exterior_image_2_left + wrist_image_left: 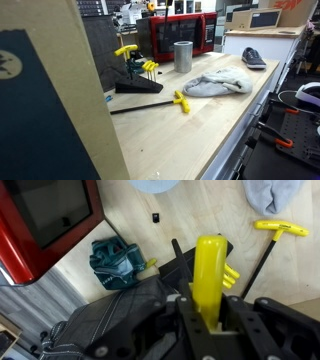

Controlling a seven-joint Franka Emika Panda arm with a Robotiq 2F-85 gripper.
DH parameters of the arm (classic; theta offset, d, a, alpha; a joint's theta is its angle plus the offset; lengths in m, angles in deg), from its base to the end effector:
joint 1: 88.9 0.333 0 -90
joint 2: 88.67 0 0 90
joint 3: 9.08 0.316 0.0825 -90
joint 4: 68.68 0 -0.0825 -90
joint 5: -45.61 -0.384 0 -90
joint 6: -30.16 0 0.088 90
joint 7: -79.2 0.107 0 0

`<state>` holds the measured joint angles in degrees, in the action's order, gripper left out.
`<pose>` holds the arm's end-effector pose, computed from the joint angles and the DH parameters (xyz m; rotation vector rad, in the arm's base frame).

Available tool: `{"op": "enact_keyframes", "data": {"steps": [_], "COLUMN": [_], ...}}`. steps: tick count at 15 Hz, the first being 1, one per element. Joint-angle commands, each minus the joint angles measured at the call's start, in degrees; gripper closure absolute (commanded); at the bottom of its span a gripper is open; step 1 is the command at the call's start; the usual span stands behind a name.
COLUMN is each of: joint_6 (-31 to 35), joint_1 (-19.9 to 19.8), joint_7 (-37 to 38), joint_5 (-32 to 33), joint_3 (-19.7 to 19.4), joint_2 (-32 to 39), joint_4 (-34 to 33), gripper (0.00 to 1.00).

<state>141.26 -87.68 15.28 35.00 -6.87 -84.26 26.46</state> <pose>0.6050 0.0480 0.5734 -2.5869 -1.6322 -0.4081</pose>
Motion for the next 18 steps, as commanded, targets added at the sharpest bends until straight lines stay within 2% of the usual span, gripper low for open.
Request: {"op": "enact_keyframes", "data": {"steps": [1,7,12,18], "joint_6": [-0.2,4.4,2.7,3.9], "joint_1": [-0.2,0.9,1.7,2.5], "joint_7": [0.1,-2.7,-11.8,-12.7], "joint_5": [0.0,0.4,0.6,7.8], "joint_3": [0.2,1.8,4.7,5.5], "joint_2": [0.1,2.4,7.3,12.0], "joint_4": [-0.2,-1.9,-7.3,-15.1], "gripper": [0.95,0.95,0.95,0.95]}}
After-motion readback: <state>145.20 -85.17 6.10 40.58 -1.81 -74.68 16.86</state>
